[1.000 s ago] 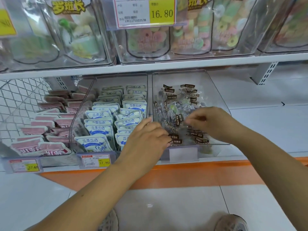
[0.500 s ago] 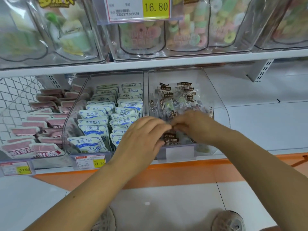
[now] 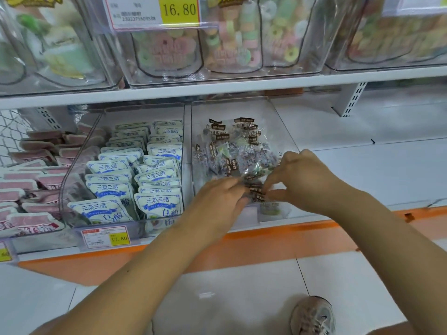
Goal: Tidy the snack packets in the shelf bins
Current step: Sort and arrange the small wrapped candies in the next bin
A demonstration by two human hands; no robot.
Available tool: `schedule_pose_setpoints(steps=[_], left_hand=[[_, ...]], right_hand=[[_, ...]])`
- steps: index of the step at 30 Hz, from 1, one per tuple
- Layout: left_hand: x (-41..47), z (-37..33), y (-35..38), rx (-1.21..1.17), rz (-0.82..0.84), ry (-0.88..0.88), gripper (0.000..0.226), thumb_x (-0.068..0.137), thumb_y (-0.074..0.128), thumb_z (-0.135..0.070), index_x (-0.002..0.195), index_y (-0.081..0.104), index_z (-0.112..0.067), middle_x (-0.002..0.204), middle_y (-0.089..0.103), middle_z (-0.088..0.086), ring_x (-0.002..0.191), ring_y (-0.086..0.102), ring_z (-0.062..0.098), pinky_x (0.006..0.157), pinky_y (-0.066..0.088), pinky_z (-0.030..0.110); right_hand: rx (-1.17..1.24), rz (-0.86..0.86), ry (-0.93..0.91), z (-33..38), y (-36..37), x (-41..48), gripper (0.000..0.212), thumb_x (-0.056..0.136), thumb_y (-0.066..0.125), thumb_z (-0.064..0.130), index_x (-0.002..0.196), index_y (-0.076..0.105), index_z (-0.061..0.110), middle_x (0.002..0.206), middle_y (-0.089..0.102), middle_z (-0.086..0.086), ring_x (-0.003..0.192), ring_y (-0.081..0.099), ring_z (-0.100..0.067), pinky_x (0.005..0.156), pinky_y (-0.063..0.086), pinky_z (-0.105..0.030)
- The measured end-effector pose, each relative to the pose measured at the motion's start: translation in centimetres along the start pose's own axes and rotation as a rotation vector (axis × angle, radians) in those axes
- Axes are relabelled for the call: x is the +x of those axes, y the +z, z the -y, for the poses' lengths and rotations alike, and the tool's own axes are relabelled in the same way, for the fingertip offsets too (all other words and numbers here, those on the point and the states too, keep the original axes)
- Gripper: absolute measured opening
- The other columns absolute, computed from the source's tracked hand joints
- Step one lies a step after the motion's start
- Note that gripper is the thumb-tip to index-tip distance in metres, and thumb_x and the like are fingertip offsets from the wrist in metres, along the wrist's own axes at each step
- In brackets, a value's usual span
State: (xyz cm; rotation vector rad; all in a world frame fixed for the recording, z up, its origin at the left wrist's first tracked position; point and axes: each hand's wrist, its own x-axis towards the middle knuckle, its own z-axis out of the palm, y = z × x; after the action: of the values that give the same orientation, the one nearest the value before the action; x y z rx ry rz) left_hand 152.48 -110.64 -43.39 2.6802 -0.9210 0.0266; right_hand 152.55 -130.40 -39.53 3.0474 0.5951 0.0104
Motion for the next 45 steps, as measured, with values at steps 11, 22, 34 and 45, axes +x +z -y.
schedule_pose_setpoints(steps=[11,22,34,45], left_hand=[[0.4,0.0,-0.3,-0.086,0.045,-0.064,0.035,0.101,0.043,-0.026,0.134,0.05,-0.019,0.137,0.051,0.0,0.121,0.049,0.021,0.104,0.037,0.037],[1.1,-0.6,-1.5,-0.213,0.027,-0.16,0.061,0.097,0.05,-0.038,0.15,0.023,-0.023,0.148,0.038,0.001,0.128,0.043,0.02,0.106,0.037,0.036],[3.7,0.5,0.1,-0.336,-0.114,-0.244,0.024,0.092,0.06,-0.022,0.115,0.067,-0.026,0.108,0.059,-0.008,0.084,0.054,0.006,0.074,0.044,0.022],[1.5,-0.4,0.5,-0.194,-0.015,-0.13,0.035,0.102,0.035,-0.035,0.126,0.06,-0.029,0.133,0.051,-0.019,0.107,0.055,0.001,0.084,0.036,0.013]], right_hand=[[-0.146,0.135,0.053,0.1,0.8,2.0,0.035,0.091,0.047,0.057,0.121,0.055,0.041,0.092,0.058,0.01,0.109,0.047,-0.012,0.091,0.027,-0.031],[0.131,0.409,0.081,-1.3,-3.2,4.1,0.025,0.092,0.06,0.031,0.117,0.065,0.029,0.116,0.062,0.005,0.11,0.054,-0.018,0.087,0.041,-0.028],[0.085,0.432,-0.036,-3.1,-3.2,4.7,0.026,0.099,0.042,0.016,0.115,0.061,0.026,0.094,0.05,0.011,0.089,0.046,-0.012,0.075,0.036,-0.024],[0.331,0.151,0.033,-3.0,-3.5,2.0,0.021,0.095,0.054,0.021,0.105,0.069,0.032,0.089,0.064,0.019,0.086,0.057,0.0,0.081,0.043,-0.021]])
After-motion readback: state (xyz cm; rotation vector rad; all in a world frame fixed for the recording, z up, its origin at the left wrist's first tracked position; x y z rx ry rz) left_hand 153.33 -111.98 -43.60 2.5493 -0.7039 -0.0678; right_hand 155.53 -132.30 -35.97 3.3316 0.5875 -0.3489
